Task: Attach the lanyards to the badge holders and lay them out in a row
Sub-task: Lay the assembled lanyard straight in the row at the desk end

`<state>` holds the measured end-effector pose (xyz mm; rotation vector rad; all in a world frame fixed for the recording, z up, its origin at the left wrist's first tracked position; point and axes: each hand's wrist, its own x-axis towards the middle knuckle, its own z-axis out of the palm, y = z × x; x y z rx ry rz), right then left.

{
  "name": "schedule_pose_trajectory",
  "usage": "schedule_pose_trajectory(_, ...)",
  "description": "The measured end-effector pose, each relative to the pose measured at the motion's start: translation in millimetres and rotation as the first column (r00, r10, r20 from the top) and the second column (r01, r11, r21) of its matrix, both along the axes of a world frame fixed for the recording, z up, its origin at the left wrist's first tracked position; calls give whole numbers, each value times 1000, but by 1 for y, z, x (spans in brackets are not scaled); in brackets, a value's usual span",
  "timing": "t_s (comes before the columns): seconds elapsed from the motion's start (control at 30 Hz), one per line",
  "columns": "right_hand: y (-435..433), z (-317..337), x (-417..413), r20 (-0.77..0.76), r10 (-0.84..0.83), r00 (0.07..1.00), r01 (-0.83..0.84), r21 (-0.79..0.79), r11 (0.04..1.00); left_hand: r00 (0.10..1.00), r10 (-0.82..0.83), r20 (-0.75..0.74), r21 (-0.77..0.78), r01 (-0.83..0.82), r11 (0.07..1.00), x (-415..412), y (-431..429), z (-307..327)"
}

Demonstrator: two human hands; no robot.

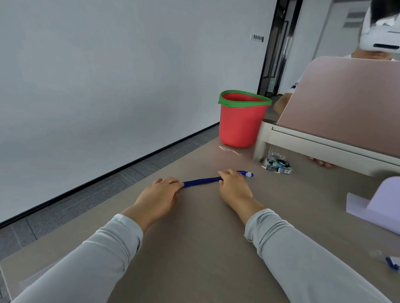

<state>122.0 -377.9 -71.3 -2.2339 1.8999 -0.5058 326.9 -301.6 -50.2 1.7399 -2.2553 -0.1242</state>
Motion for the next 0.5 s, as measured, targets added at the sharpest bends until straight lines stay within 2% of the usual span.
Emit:
schedule_pose_trajectory(0.1,-10,-1,0,89,13,996,-10,-42,999,977,114,-182,45,-107,993,9,-6,2)
schedule_pose_trajectory(0.17,-14,0,2,296,8,955,13,-66,998,942,181,-284,142,-145,979,14,-10,5)
schedule_pose_trajectory(0.23,-19,5,5,611,-38,791,62,-19,998,896,240,-373,247,-154,957,18,-14,9)
schedule_pose_trajectory(0.3,-27,11,11,844,-81,529,64,56,996,860,282,-424,302,-160,940,22,-19,12)
schedule_pose_trajectory(0.37,-34,16,19,957,-106,269,3,109,994,861,287,-420,304,-164,938,27,-20,13)
schedule_pose_trajectory(0.4,-37,19,22,977,-115,179,-28,122,992,871,282,-401,296,-168,940,29,-19,13)
schedule_pose_trajectory(0.43,-39,20,25,984,-115,135,-51,123,991,882,278,-381,286,-174,942,29,-19,12)
schedule_pose_trajectory(0.47,-42,19,27,985,-108,134,-67,118,991,892,276,-358,273,-183,944,31,-17,11)
schedule_pose_trajectory(0.5,-44,18,28,974,-89,210,-65,105,992,903,277,-330,259,-196,946,32,-16,10)
